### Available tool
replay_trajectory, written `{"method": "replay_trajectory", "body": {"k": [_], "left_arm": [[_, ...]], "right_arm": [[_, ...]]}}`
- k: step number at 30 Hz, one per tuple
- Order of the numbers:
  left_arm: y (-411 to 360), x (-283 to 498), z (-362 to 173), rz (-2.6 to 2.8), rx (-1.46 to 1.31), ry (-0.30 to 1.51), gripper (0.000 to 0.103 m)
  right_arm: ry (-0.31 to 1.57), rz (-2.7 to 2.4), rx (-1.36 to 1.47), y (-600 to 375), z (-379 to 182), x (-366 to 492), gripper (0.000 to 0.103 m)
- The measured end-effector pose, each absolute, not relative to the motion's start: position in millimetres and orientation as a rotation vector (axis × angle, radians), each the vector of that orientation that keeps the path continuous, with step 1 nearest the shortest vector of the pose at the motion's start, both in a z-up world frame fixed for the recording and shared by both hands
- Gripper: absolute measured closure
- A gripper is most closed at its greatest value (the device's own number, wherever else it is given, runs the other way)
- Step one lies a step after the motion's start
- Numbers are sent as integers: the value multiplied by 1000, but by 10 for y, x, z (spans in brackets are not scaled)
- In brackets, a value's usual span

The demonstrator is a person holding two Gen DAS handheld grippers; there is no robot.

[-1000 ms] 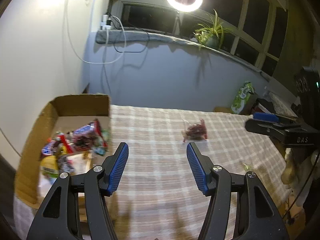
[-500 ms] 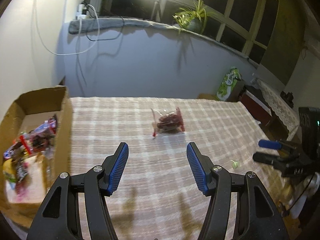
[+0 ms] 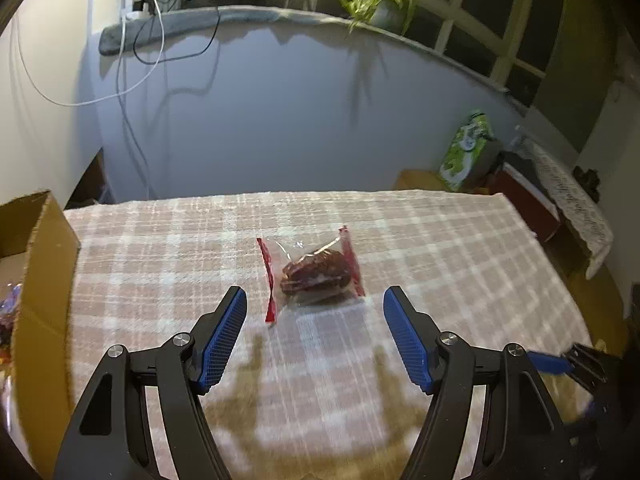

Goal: Organize snacks
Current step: 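Grasp the red-wrapped chocolate bag with the left gripper while the right gripper grasps the small green packet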

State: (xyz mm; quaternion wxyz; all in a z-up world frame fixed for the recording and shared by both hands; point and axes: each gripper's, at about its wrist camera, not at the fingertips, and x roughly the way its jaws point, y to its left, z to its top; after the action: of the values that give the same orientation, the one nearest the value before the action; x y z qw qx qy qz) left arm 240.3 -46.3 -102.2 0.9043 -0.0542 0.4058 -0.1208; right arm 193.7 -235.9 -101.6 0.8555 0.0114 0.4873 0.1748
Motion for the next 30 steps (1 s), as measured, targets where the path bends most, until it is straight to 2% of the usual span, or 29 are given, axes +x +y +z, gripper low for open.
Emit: {"method": "replay_trajectory", "body": {"k": [10, 15, 19, 21, 23, 25, 30], "left_arm": [[-576, 2706, -1219, -185, -99, 872, 32], [-617, 2779, -1263, -191, -103, 877, 29], [-608, 2862, -1307, -211, -129, 904, 29], [-613, 2889, -1325, -213, -127, 912, 31], [-630, 2878, -1324, -226, -112, 905, 42], [-655, 2867, -1324, -230, -101, 903, 47], [-588, 2877, -1326, -238, -140, 901, 53]], "right_arm": [[1027, 367, -20, -2221, -1113, 1985, 34], [1017, 336, -75, -2171, -1128, 2005, 54], [1005, 317, -158, -2088, -1139, 1992, 62], [999, 310, -198, -2055, -1141, 1976, 66], [996, 312, -210, -2050, -1136, 1964, 68], [996, 315, -207, -2066, -1132, 1961, 68], [995, 312, -200, -2083, -1126, 1944, 71]]}}
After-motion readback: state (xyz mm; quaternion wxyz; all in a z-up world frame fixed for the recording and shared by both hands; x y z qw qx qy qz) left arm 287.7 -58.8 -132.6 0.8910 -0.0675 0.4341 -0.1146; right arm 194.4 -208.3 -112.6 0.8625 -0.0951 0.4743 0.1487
